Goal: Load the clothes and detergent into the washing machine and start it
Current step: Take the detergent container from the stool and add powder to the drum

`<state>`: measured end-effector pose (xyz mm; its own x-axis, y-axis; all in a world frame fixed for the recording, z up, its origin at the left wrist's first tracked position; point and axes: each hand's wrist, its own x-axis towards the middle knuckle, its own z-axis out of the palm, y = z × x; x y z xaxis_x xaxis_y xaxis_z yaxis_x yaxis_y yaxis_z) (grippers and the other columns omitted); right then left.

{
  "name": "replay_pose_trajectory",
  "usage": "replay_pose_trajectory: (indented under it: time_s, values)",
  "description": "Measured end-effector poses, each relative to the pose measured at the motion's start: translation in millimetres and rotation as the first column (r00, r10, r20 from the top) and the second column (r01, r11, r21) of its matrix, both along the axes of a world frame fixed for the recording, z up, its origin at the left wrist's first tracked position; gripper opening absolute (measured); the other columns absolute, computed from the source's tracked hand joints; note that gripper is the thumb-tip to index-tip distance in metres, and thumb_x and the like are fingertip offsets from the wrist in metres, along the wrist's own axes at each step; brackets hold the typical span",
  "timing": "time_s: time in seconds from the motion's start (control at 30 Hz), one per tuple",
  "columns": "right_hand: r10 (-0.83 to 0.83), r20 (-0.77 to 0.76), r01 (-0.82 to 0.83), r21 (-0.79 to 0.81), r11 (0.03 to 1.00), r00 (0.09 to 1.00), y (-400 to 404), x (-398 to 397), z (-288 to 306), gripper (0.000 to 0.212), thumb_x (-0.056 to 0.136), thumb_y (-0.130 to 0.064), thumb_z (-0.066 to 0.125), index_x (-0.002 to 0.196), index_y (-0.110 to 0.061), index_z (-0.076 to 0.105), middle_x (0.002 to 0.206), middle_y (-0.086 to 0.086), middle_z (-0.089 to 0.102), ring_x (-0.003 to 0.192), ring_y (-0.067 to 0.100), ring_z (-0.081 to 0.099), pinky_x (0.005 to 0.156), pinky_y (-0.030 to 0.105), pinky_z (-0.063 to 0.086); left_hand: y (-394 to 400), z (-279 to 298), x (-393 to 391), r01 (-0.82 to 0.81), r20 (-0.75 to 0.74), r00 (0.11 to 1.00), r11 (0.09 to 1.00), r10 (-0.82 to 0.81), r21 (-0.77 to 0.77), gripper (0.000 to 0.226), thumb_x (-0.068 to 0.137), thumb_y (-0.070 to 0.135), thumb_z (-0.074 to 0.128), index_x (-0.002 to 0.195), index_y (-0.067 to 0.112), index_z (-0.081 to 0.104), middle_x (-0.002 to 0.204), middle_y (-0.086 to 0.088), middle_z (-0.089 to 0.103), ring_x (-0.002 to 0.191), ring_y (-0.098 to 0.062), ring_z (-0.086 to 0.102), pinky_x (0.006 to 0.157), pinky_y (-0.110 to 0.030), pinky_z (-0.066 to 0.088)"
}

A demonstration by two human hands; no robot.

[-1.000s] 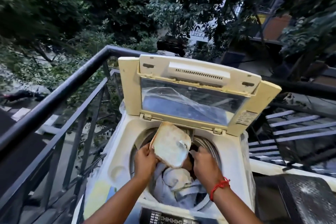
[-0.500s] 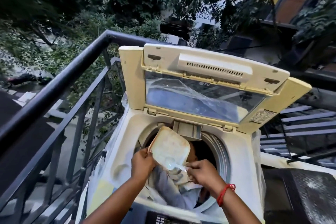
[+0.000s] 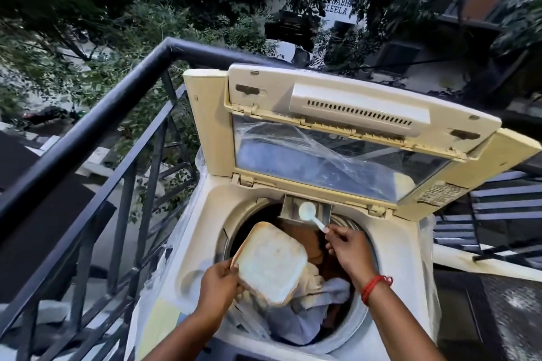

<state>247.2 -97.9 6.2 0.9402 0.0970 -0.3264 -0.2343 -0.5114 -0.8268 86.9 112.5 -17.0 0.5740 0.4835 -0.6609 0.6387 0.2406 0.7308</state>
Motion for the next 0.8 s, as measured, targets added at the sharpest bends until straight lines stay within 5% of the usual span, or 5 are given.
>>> replay_pose_trajectory:
  time_s: [0.1,0.23,0.43,0.57,0.8]
  values:
    - [0.348,0.394,-0.166,-0.427,0.889,0.851,-2,8,-12,0.025,0.077,0.006,0.067,0.096,-0.008,0.075,0.064,-0.005,0.049,0.056,0.019,0.055,0.052,0.021,0.029,-1,0,-3,0.003,-0.017,1.0,1.0,-0.003,-0.006,0.018,0.099,0.009,0.048,0.09,0.009,0.063,0.055,-0.004,0.065,0.058,-0.022,0.06,0.068,-0.046,0.055]
    - [0.681,0.386,-0.224,-0.745,0.628,0.622,0,12,-36,0.044,0.056,0.008,0.08,0.096,-0.007,0.073,0.07,0.005,0.058,0.06,0.024,0.059,0.05,0.025,0.045,-3,0,-3,-0.002,-0.025,1.0,1.0,0.001,-0.023,0.018,0.099,0.008,0.047,0.097,0.001,0.064,0.053,-0.004,0.06,0.051,-0.019,0.056,0.061,-0.043,0.053]
    - [0.681,0.404,-0.269,-0.703,0.659,0.611,-6,17,-31,0.05,0.058,0.013,0.078,0.103,-0.007,0.071,0.072,0.006,0.059,0.063,0.026,0.059,0.054,0.03,0.051,-7,5,3,-0.003,0.016,1.0,0.997,0.004,-0.075,0.018,0.1,0.007,0.046,0.104,0.002,0.063,0.052,0.005,0.059,0.045,-0.007,0.055,0.045,-0.019,0.046]
    - [0.519,0.564,-0.217,-0.515,0.829,0.642,-15,1,-10,0.043,0.068,0.013,0.072,0.103,-0.01,0.072,0.072,0.005,0.058,0.063,0.023,0.06,0.061,0.026,0.045,-17,4,11,0.022,0.033,0.999,0.995,-0.019,-0.1,0.021,0.1,0.008,0.046,0.108,0.0,0.064,0.078,-0.012,0.072,0.071,-0.027,0.07,0.067,-0.038,0.06]
    - [0.76,0.502,-0.361,-0.676,0.642,0.412,-56,-60,-10,0.033,0.085,-0.005,0.053,0.115,-0.007,0.065,0.083,0.002,0.058,0.079,0.018,0.057,0.067,0.028,0.052,-61,13,28,0.112,0.113,0.989,0.973,-0.091,-0.2,0.021,0.099,0.006,0.047,0.104,0.002,0.067,0.087,-0.015,0.074,0.078,-0.023,0.072,0.062,-0.03,0.058]
